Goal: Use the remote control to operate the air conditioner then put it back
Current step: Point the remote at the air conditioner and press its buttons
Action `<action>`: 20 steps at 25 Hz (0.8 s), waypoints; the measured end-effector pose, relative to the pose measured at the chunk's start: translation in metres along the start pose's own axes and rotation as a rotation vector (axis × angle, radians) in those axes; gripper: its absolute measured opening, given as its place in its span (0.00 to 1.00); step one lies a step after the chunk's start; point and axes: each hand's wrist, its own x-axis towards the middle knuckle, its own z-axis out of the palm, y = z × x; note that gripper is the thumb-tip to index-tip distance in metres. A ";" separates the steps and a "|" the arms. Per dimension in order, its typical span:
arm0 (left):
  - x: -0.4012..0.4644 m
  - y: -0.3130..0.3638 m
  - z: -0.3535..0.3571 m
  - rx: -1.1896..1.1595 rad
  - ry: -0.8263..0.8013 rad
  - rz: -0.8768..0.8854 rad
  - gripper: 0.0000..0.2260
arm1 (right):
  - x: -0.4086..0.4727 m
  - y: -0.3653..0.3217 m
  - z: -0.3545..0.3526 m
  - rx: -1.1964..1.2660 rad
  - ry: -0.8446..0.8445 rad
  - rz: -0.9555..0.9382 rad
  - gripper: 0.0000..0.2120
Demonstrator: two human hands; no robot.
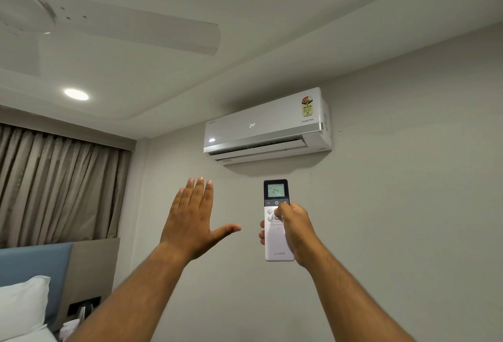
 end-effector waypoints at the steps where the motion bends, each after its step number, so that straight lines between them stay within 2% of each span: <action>1: 0.000 0.000 -0.001 -0.006 0.003 0.001 0.53 | 0.000 0.000 0.000 0.000 -0.001 0.000 0.07; 20: -0.003 0.006 -0.006 0.001 0.022 -0.026 0.54 | -0.006 -0.006 0.002 0.012 -0.005 -0.001 0.07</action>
